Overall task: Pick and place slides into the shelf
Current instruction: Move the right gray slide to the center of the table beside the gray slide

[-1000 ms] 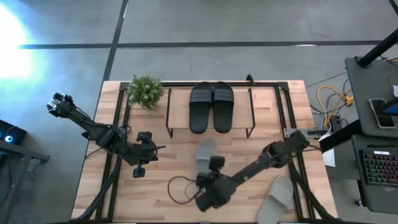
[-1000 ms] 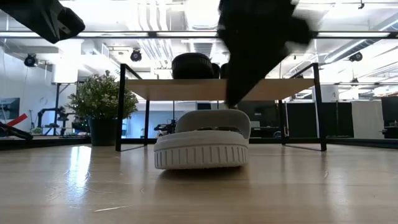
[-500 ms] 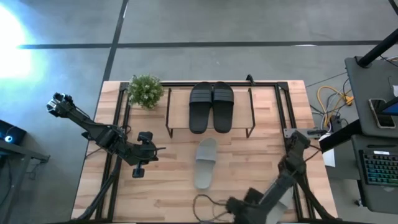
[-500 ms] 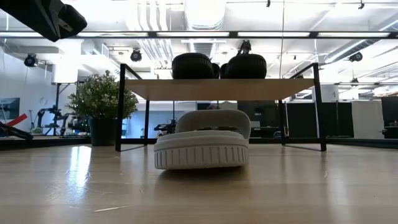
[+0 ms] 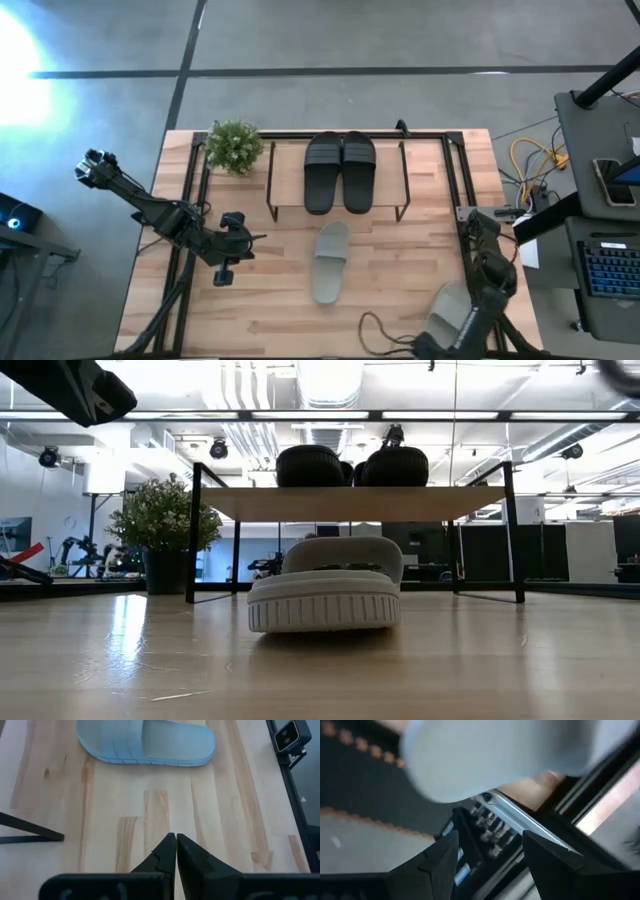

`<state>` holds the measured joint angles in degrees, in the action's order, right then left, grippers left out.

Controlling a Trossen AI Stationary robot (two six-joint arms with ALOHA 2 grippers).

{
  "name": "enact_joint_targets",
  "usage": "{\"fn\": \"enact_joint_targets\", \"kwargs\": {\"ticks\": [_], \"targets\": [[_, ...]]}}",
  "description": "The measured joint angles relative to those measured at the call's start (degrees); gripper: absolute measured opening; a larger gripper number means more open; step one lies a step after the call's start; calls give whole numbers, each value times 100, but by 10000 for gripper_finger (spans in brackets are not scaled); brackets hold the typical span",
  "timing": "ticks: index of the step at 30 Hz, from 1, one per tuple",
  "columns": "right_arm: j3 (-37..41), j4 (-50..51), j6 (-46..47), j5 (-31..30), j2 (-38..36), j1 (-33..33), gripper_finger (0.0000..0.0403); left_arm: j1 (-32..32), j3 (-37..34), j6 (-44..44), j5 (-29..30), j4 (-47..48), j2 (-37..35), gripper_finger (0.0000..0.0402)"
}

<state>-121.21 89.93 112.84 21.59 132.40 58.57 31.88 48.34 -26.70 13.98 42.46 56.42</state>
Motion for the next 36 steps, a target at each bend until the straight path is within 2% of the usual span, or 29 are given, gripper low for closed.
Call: {"fn": "enact_joint_targets", "kwargs": {"ticks": [3,7,17,28,31,36], "targets": [[304,9,714,-21,-78,213,212,-2,0,2,0,-83,0,0],[837,10,909,-24,-199,318,211,-2,0,-1,-2,-186,0,0],[2169,15,640,-503,-673,128,211,-18,0,-453,-13,-168,63,0],[2921,11,105,-573,-776,178,207,-39,0,-603,-13,-170,68,0],[3052,5,-188,-729,-774,179,182,-39,0,-602,-8,-170,68,0],[3150,21,-552,-1090,-774,154,98,-42,0,-603,11,-166,68,0]]}}
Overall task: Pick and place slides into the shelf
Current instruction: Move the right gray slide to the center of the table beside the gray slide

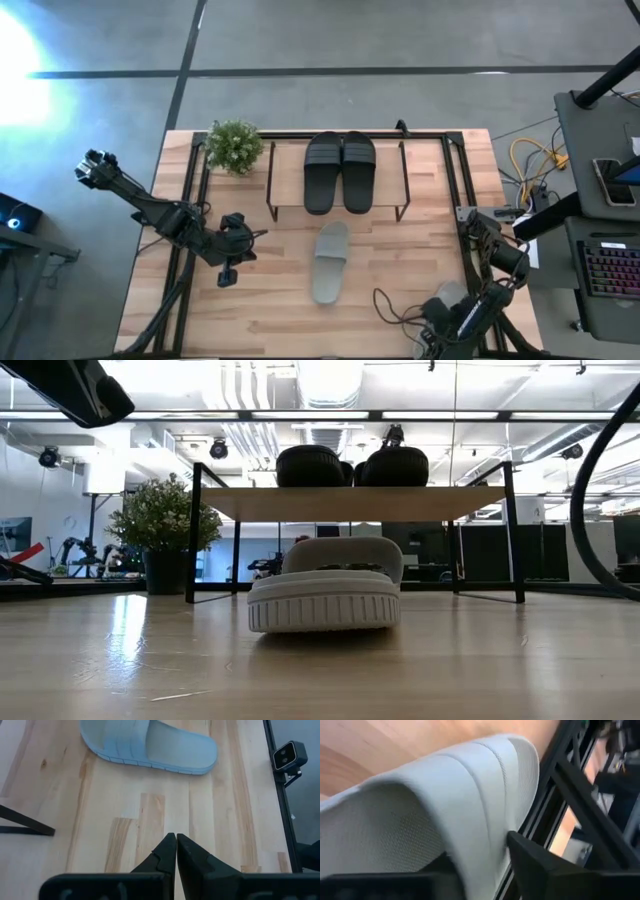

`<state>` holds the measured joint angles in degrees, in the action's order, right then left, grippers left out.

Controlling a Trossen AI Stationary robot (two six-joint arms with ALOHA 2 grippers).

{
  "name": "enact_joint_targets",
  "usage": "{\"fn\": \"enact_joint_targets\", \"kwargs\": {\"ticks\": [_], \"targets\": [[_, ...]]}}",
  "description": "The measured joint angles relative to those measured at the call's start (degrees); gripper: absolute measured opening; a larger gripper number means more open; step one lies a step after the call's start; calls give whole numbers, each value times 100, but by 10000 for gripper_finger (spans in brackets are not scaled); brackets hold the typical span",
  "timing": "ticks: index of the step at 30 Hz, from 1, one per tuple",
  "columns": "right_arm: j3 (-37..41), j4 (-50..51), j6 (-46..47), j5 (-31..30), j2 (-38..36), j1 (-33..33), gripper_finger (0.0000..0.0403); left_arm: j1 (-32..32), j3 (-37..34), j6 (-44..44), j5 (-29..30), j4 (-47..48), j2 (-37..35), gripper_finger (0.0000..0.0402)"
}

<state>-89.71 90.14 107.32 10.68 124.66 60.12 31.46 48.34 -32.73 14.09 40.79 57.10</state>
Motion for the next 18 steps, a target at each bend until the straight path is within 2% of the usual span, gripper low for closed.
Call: {"fn": "enact_joint_targets", "kwargs": {"ticks": [2,4,5,8,11,15,18], "targets": [[-46,-22,-241,-363,0,-17,57,0,0,0,14,-2,0,0],[-201,-37,-592,-1022,2,-81,23,0,0,0,24,-2,0,0],[-297,-37,-792,-1406,0,-144,18,0,0,0,43,-2,0,0],[-575,-81,-1699,-2621,0,-437,15,0,0,-2,108,-2,0,0],[-758,-105,-2820,-3485,0,-865,14,0,0,-2,130,1,0,0],[-898,-145,-3966,-4298,0,-1536,14,0,0,0,140,7,0,0],[-874,-377,-4600,-4527,0,-2021,14,0,0,0,142,7,0,0]]}}
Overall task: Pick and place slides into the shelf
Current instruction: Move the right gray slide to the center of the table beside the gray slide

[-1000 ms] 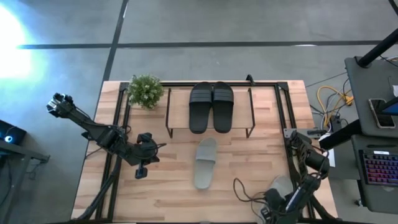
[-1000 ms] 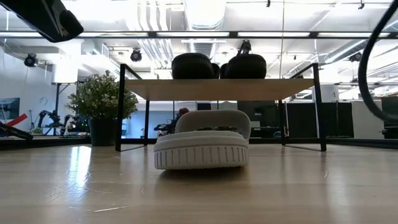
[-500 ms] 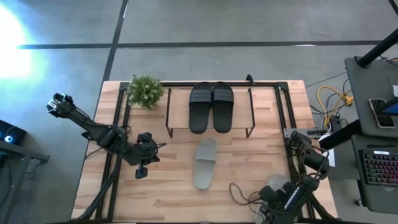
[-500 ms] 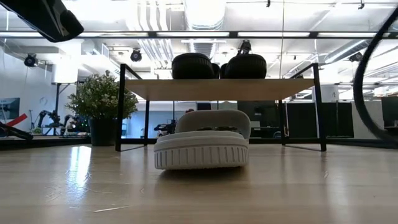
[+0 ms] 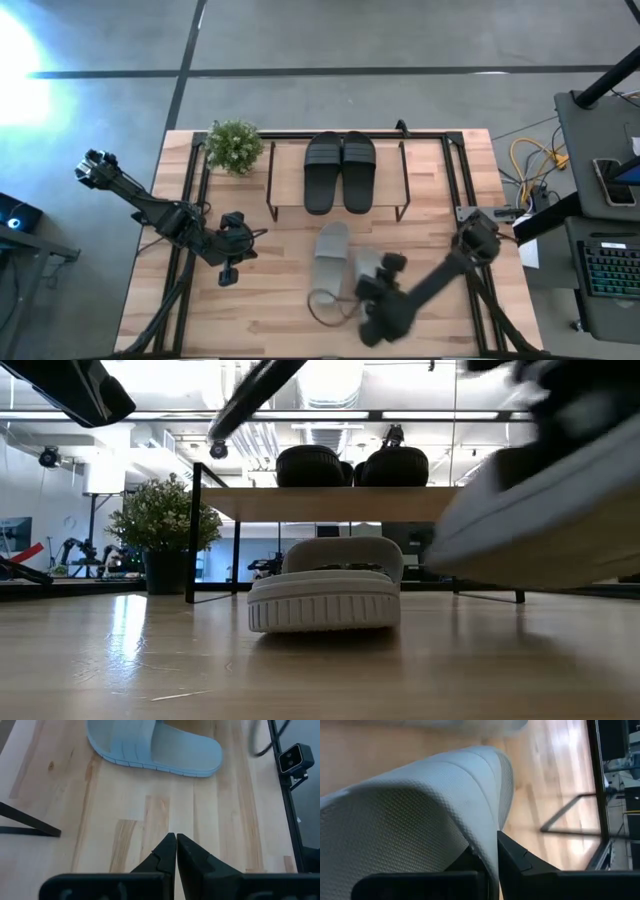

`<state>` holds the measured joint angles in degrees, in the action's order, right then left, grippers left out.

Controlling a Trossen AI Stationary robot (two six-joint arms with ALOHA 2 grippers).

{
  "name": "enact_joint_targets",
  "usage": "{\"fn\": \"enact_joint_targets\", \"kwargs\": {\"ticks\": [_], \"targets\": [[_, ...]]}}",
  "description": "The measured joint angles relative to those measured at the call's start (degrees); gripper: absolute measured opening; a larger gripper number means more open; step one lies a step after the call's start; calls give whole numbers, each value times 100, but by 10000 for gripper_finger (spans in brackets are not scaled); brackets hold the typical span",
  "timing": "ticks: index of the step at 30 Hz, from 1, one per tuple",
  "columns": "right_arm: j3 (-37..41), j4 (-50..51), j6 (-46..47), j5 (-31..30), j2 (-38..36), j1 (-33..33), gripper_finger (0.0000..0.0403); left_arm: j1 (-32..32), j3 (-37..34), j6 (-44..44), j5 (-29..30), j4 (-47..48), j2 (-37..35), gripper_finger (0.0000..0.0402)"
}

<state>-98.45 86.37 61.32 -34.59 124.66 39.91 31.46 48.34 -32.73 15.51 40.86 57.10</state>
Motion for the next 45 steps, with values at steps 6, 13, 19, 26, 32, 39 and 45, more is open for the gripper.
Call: {"fn": "enact_joint_targets", "kwargs": {"ticks": [6,13,19,26,32,39,45], "targets": [[219,-258,-300,-18,0,-608,16,0,0,2,0,5,0,0],[216,-633,-321,-181,2,-890,85,0,0,33,-2,13,0,0],[216,-741,-504,241,4,-919,160,0,0,52,-2,20,0,0],[214,-741,-85,661,-353,-509,189,0,0,48,-6,20,0,0],[227,-390,2501,701,-1026,10,162,0,0,-350,-418,-217,33,0],[721,-451,6279,1128,-1423,655,58,15,-227,-1210,-728,-1538,522,0],[1083,-1270,6704,1776,-1278,793,13,235,-352,-1504,-929,-1800,1320,0]]}}
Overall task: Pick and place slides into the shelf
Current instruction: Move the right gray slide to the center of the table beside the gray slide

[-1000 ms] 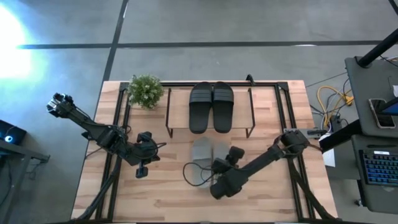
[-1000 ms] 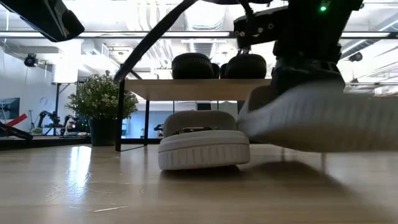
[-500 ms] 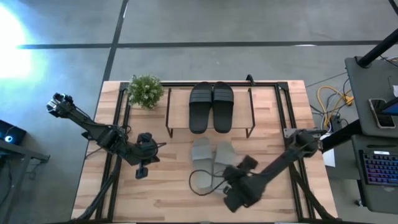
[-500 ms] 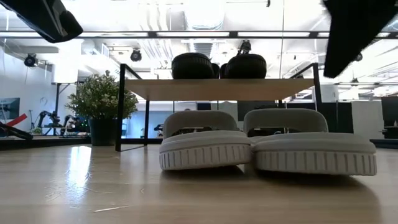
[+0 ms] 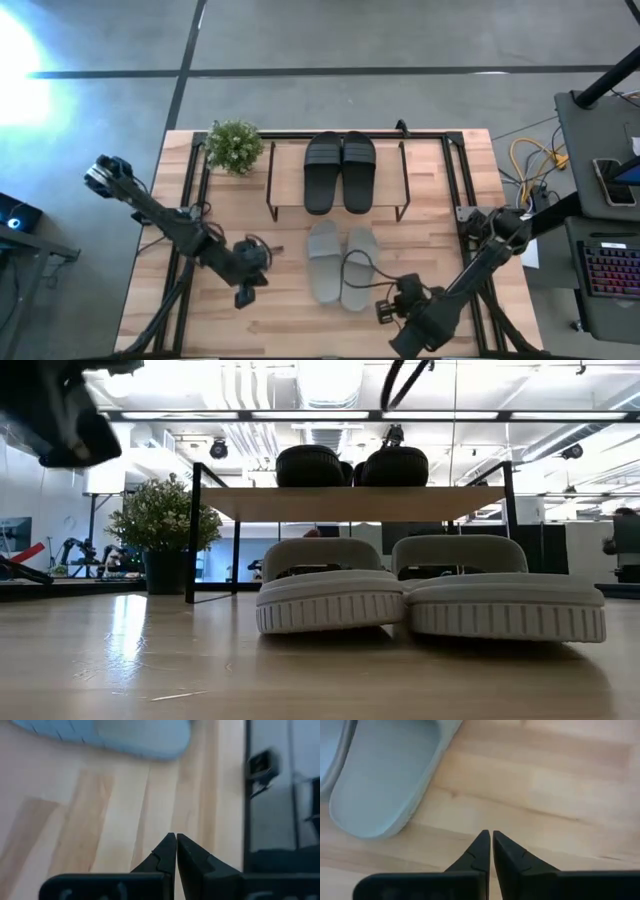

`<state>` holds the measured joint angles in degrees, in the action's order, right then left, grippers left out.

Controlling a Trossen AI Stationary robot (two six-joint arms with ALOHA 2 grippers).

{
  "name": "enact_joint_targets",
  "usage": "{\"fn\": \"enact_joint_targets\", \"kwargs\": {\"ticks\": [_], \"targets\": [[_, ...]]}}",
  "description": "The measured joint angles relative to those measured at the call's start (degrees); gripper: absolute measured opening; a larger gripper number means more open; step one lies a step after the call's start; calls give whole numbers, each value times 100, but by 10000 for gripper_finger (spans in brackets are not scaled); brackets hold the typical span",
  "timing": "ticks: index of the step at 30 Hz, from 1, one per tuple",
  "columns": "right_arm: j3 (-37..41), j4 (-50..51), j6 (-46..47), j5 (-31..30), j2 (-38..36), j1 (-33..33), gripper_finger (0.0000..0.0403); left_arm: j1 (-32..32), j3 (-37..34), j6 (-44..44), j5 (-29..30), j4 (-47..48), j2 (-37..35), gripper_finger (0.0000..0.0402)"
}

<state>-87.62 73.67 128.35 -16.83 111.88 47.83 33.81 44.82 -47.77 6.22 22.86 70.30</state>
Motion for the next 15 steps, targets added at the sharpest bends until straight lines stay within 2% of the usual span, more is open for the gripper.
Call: {"fn": "enact_joint_targets", "kwargs": {"ticks": [4,10,15], "targets": [[329,-548,-24,-5,173,-24,10,194,-9,5,0,-169,648,0],[713,-661,-188,-25,433,-94,12,239,-5,44,25,-979,1401,0],[862,-725,-641,-622,454,-341,13,220,37,188,48,-1258,1731,0]]}}
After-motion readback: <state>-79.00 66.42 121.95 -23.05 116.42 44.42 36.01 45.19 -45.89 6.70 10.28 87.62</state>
